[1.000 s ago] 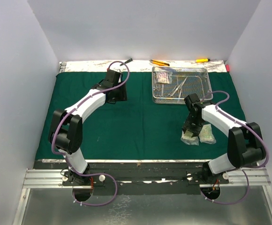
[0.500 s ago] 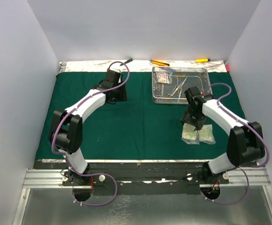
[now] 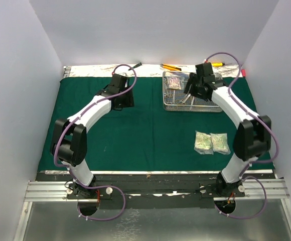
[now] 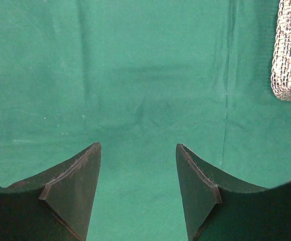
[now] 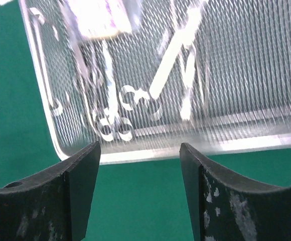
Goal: Open and lay out the surgical kit
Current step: Place the medical item in the surgical kit, then pick up the medical item from the container, then place the medical item in the surgical kit.
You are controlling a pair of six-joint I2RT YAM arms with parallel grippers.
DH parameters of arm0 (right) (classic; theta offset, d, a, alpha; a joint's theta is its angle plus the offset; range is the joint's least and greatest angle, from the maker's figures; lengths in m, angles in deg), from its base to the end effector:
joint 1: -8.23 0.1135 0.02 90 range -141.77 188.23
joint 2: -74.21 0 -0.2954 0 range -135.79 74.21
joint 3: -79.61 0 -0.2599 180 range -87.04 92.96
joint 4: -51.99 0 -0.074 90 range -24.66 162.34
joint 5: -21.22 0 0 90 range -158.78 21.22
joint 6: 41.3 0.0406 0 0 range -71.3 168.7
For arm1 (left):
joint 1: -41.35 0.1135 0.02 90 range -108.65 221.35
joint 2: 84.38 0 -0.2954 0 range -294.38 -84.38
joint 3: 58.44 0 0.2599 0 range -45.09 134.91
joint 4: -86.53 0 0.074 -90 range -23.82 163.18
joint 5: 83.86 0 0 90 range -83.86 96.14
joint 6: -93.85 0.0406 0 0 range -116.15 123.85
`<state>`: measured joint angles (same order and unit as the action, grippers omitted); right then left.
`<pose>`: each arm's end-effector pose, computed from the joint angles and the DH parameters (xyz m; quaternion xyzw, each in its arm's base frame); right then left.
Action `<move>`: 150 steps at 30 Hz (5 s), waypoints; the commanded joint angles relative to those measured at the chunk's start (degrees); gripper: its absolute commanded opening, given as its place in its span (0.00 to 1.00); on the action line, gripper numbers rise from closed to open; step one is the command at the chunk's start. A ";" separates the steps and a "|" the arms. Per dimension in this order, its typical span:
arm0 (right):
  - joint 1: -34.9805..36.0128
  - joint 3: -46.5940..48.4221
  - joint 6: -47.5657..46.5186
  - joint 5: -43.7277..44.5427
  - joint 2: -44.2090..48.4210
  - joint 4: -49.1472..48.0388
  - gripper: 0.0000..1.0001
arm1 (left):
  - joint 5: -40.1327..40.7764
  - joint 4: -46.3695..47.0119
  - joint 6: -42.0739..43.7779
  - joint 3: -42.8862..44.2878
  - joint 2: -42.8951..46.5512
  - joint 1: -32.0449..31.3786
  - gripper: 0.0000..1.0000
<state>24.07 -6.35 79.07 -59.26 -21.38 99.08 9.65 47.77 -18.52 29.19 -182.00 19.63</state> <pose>0.3712 0.0983 0.3149 0.1470 0.9211 0.0667 0.3542 0.3638 -0.1423 0.2751 -0.0161 0.9354 -0.1056 0.3371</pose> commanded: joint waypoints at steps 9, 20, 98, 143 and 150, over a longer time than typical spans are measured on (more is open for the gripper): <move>0.40 31.94 -12.83 -2.02 -34.27 -18.47 0.54 | -0.47 0.12 -0.51 0.92 0.68 0.53 0.63; 0.48 42.35 -17.47 -6.05 -48.00 -16.23 0.43 | -1.07 -0.74 -1.10 2.68 -1.46 0.53 0.63; 15.70 -21.62 81.05 8.73 7.33 32.90 0.01 | -7.72 3.83 -4.35 -12.84 13.24 0.39 0.63; 15.80 -23.75 16.57 -1.15 1.52 11.89 0.56 | -3.90 4.54 -5.93 -15.60 12.63 0.45 0.63; 15.72 -24.82 14.66 4.65 3.19 10.52 0.68 | -3.88 4.54 -5.90 -14.50 11.58 0.44 0.63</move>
<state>39.67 -29.85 96.07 -59.37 -19.39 111.76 4.32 51.31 -23.99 13.59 -170.53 19.98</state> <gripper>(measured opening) 0.664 0.630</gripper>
